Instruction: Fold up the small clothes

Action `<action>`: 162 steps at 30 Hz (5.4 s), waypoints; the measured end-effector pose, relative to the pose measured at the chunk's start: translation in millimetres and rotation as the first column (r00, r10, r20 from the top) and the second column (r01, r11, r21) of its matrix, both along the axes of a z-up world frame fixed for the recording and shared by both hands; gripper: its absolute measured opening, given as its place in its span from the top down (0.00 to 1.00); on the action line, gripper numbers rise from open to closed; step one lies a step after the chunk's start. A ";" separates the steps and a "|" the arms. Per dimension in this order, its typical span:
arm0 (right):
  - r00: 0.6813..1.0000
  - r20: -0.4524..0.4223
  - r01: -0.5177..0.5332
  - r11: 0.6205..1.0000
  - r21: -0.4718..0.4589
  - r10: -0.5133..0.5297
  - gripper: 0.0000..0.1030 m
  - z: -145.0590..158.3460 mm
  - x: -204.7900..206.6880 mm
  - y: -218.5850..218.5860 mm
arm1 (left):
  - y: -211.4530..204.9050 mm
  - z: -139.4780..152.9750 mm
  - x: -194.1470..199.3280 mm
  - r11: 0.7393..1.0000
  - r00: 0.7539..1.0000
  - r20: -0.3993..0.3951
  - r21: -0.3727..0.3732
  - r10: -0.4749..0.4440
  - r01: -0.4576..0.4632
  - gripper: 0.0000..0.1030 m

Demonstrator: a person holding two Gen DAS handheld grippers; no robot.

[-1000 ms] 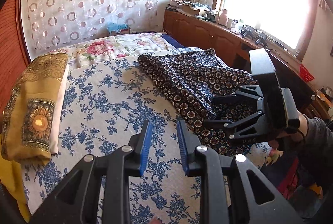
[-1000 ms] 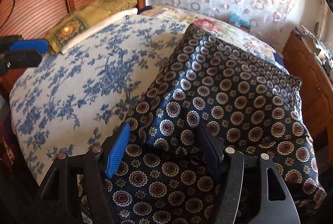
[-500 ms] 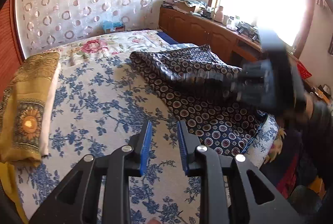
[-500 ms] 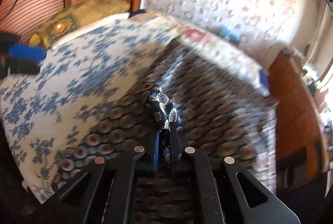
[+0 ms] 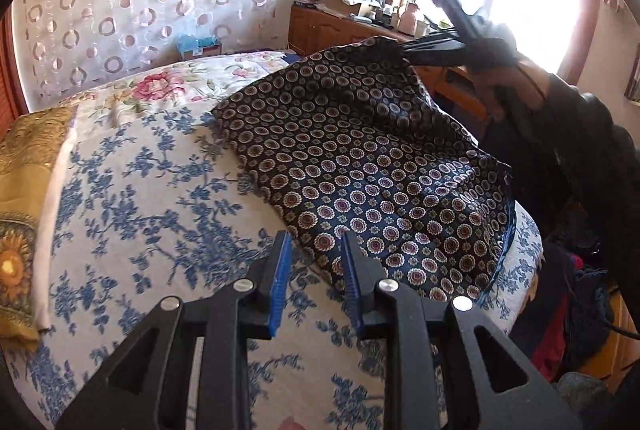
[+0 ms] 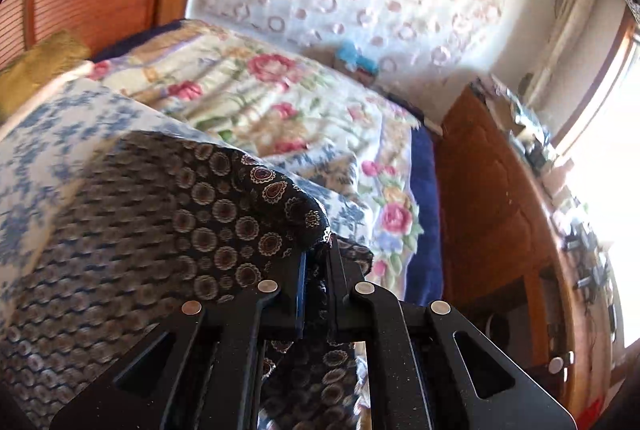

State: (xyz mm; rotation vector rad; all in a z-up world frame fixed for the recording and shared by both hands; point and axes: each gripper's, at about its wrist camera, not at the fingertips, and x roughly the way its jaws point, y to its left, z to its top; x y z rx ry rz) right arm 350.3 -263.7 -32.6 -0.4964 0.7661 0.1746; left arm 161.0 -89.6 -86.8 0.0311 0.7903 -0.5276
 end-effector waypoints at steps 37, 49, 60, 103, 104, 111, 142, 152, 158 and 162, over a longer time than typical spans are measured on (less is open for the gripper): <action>0.996 -0.082 0.007 0.963 0.268 0.016 1.00 -39.3 -16.3 -63.4 | -34.9 -37.8 37.3 0.998 0.994 -0.102 0.031 -0.048 0.052 0.77; 0.992 -0.061 0.120 0.967 0.226 -0.109 0.55 -37.5 -32.2 -74.5 | -39.5 -39.2 4.4 0.997 0.992 -0.110 0.044 -0.059 0.064 0.76; 0.995 -0.014 0.103 0.951 0.290 -0.103 0.44 -30.4 -146.7 -77.9 | -35.7 -41.0 -40.1 0.997 0.990 -0.126 0.030 -0.063 0.067 0.75; 0.971 -0.131 0.238 0.872 0.428 -0.201 0.68 -79.9 -228.0 -107.6 | -42.6 -32.0 -62.4 0.985 0.986 -0.099 -0.124 -0.131 0.118 1.00; 0.970 -0.131 0.239 0.874 0.424 -0.202 0.66 -79.8 -229.1 -107.0 | -41.9 -26.5 -62.1 0.984 0.988 -0.087 -0.136 -0.129 0.117 1.00; 0.965 -0.119 0.261 0.871 0.416 -0.232 0.64 -73.4 -236.3 -108.4 | -41.3 7.1 -55.6 0.980 0.993 -0.006 -0.166 -0.114 0.111 1.00; 0.993 -0.106 -0.008 0.945 0.327 0.045 0.43 -69.2 -247.9 -32.4 | -48.1 36.0 -18.4 0.973 0.997 0.062 -0.226 -0.042 0.055 1.00; 0.997 -0.040 -0.045 0.943 0.329 0.062 0.93 -48.5 -211.9 -48.9 | -32.1 37.0 -7.0 0.974 0.998 0.061 -0.227 0.003 0.011 1.00; 0.997 0.050 -0.078 0.932 0.355 0.064 0.96 -14.6 -188.6 -45.9 | -23.0 40.7 5.2 0.979 0.997 0.067 -0.203 0.044 -0.030 1.00; 0.993 0.092 -0.108 0.932 0.347 0.081 0.96 0.4 -168.5 -38.5 | -19.3 43.7 16.6 0.980 0.995 0.076 -0.190 0.069 -0.054 1.00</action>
